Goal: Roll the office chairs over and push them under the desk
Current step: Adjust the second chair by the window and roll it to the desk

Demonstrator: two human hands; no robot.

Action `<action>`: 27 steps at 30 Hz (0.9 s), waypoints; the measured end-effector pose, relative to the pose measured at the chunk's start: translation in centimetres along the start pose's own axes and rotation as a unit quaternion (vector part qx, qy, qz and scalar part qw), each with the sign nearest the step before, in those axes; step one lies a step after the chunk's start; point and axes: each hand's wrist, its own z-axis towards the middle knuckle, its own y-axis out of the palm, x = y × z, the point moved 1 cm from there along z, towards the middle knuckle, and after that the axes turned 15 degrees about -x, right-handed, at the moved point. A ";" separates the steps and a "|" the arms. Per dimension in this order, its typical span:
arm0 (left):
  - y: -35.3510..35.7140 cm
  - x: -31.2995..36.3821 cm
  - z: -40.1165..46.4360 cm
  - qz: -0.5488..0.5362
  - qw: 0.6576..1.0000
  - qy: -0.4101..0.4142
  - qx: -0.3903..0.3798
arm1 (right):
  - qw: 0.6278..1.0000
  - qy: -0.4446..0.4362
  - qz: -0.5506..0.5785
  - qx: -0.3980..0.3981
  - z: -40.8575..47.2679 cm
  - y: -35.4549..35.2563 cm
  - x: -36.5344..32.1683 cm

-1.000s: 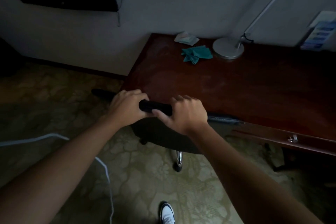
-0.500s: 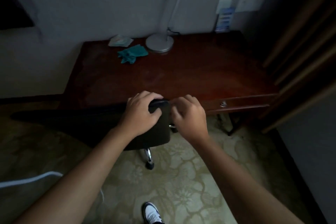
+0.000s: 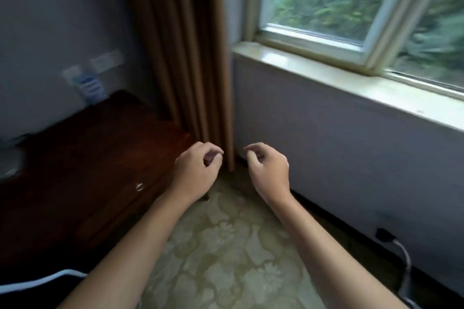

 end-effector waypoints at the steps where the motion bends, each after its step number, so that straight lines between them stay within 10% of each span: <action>1: 1.9 2.0 1.2 0.000 1.000 0.021 -0.020 | 0.999 0.026 0.008 0.022 -0.3 -2.6 1.5; 16: 34.8 33.1 9.2 0.006 0.843 0.339 -0.418 | 0.848 0.357 0.035 0.390 -15.0 -32.8 23.0; 27: 51.2 43.2 6.5 0.094 0.685 0.405 -0.598 | 0.689 0.508 0.099 0.508 -24.5 -39.2 31.1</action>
